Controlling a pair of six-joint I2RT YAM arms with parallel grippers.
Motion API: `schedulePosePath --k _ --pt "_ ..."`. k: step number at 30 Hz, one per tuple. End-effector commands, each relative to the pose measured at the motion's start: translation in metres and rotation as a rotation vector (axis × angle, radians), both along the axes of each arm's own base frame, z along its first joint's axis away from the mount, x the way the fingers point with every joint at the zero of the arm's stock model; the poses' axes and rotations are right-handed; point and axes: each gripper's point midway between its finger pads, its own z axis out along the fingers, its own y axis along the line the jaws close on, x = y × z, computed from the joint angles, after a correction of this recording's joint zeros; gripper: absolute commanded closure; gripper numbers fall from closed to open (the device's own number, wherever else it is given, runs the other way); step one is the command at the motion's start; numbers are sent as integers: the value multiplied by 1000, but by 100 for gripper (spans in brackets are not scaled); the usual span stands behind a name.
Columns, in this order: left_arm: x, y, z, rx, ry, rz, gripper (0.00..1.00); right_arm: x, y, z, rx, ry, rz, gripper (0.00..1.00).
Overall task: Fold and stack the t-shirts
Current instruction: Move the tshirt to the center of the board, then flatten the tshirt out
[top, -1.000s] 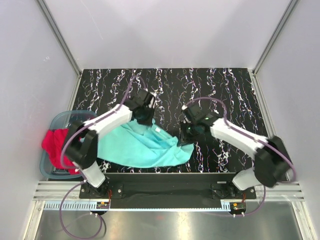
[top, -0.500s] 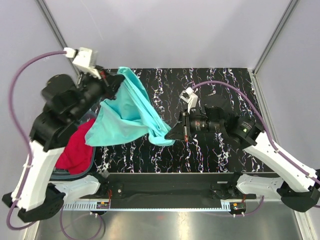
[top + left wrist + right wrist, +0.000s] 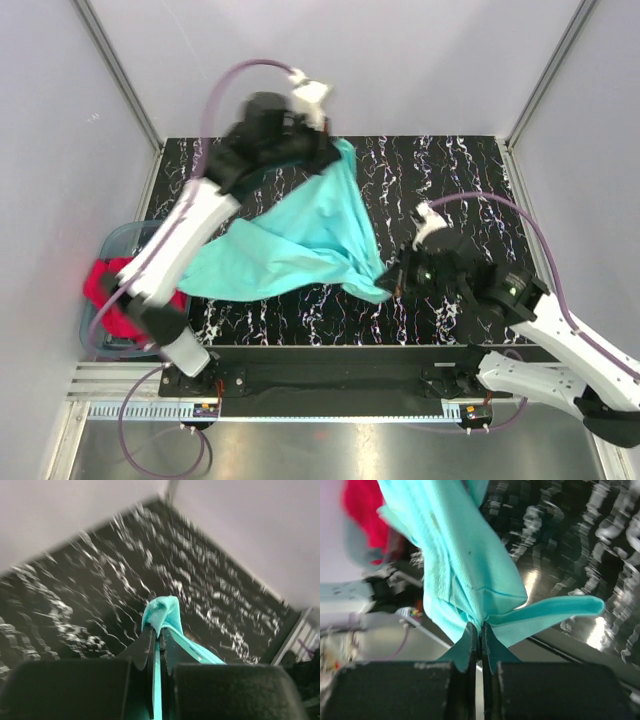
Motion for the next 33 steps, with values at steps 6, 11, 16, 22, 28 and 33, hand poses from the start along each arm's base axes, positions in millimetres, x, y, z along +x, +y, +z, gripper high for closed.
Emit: schedulePosePath --k 6,11,16,22,28,33 --pt "47 -105 -86 198 140 -26 66 -49 -77 -116 -126 301 -276 82" --pt "40 -65 -132 267 228 71 11 -64 -88 -127 -146 390 -319 21" --pt "13 -43 -166 279 274 56 23 -40 -93 -127 -264 329 -382 15" --pt "7 -50 -237 330 502 65 29 9 -78 -141 -282 477 -327 22" --pt "28 -54 -302 414 643 179 29 79 -114 -154 -268 509 -435 20" --pt "39 -49 -347 503 694 230 29 113 -122 -174 -199 572 -480 19"
